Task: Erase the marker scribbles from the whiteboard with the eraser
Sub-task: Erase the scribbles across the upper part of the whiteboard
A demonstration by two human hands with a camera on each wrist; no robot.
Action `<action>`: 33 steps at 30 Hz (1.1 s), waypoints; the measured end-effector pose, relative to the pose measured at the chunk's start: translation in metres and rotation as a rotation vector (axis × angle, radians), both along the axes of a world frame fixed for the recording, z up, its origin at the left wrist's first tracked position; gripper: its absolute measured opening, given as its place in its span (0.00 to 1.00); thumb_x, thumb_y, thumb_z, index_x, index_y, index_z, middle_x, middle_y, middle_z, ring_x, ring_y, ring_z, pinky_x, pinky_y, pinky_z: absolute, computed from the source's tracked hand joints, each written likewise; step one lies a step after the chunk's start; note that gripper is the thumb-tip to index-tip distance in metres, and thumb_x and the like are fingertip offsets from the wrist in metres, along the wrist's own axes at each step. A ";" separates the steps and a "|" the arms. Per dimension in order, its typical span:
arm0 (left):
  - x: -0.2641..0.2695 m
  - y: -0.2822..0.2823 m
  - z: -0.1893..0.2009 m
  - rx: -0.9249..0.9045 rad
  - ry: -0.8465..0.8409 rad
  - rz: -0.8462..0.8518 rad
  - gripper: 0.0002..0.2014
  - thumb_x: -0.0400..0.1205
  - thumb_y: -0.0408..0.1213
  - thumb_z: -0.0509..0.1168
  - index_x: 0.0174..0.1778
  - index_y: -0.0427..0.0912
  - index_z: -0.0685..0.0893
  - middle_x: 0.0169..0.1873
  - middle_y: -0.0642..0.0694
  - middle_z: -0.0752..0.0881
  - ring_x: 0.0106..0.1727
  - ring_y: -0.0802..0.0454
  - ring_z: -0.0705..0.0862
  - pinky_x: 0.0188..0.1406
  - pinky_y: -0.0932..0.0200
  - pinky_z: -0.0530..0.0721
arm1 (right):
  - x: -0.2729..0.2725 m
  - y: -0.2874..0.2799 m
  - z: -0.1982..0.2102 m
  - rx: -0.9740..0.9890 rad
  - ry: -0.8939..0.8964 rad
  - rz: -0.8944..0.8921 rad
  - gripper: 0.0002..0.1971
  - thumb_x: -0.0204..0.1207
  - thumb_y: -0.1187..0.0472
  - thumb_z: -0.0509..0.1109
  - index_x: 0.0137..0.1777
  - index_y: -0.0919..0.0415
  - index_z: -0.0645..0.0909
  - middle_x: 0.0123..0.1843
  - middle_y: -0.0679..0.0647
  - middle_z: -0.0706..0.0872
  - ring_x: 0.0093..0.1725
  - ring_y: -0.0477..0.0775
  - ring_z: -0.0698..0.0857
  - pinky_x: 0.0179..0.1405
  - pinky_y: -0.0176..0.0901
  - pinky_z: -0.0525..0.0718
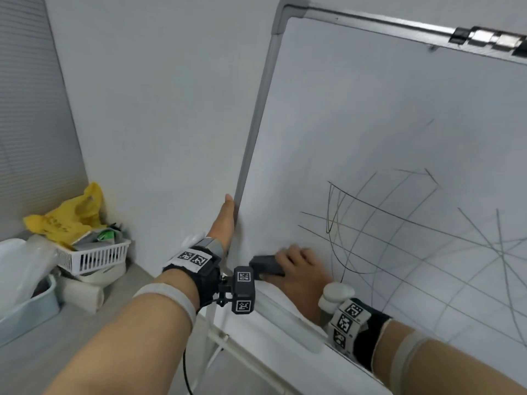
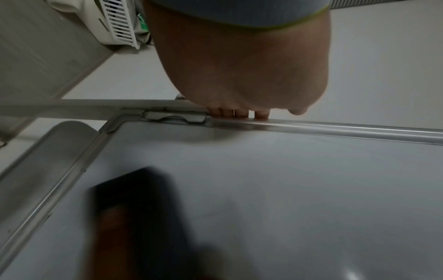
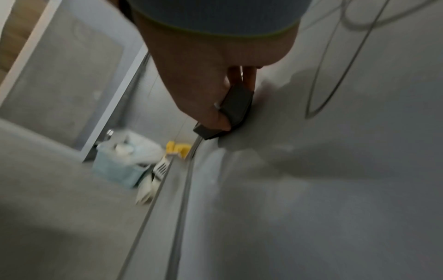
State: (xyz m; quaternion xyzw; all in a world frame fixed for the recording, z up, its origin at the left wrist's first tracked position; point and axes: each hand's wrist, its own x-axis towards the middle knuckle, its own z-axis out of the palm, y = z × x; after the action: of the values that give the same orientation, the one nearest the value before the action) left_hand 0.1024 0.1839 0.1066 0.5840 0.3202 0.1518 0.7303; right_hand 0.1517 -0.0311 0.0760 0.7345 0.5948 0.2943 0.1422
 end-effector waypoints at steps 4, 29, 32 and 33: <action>0.000 -0.003 0.001 0.003 -0.025 0.017 0.43 0.79 0.76 0.44 0.83 0.53 0.70 0.79 0.47 0.75 0.81 0.44 0.72 0.84 0.44 0.64 | 0.004 0.022 0.071 0.276 -0.011 -0.142 0.37 0.66 0.64 0.62 0.78 0.39 0.76 0.60 0.60 0.73 0.56 0.66 0.73 0.55 0.59 0.69; 0.015 -0.038 0.094 0.278 -0.173 0.163 0.32 0.90 0.58 0.40 0.86 0.43 0.60 0.85 0.45 0.65 0.85 0.45 0.63 0.82 0.50 0.57 | 0.019 -0.074 0.053 0.054 -0.147 -0.034 0.41 0.60 0.62 0.80 0.75 0.38 0.77 0.60 0.58 0.73 0.55 0.64 0.74 0.55 0.56 0.75; 0.018 -0.036 0.092 0.288 -0.139 0.186 0.32 0.90 0.58 0.40 0.86 0.42 0.62 0.84 0.42 0.66 0.84 0.44 0.64 0.81 0.50 0.59 | 0.021 -0.064 0.118 0.386 -0.182 -0.056 0.42 0.63 0.65 0.76 0.78 0.37 0.76 0.55 0.58 0.71 0.52 0.61 0.72 0.52 0.55 0.68; 0.018 -0.037 0.092 0.290 -0.139 0.188 0.32 0.90 0.58 0.41 0.86 0.42 0.62 0.84 0.42 0.66 0.84 0.44 0.64 0.81 0.50 0.59 | 0.021 -0.064 0.145 0.532 -0.193 -0.094 0.41 0.65 0.67 0.74 0.79 0.37 0.75 0.53 0.58 0.72 0.51 0.61 0.72 0.52 0.55 0.67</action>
State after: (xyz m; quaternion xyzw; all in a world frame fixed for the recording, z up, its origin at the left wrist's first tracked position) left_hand 0.1202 0.1470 0.1981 0.6386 0.2968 0.3042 0.6415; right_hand 0.1724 -0.0946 0.2206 0.7411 0.4458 0.5017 0.0141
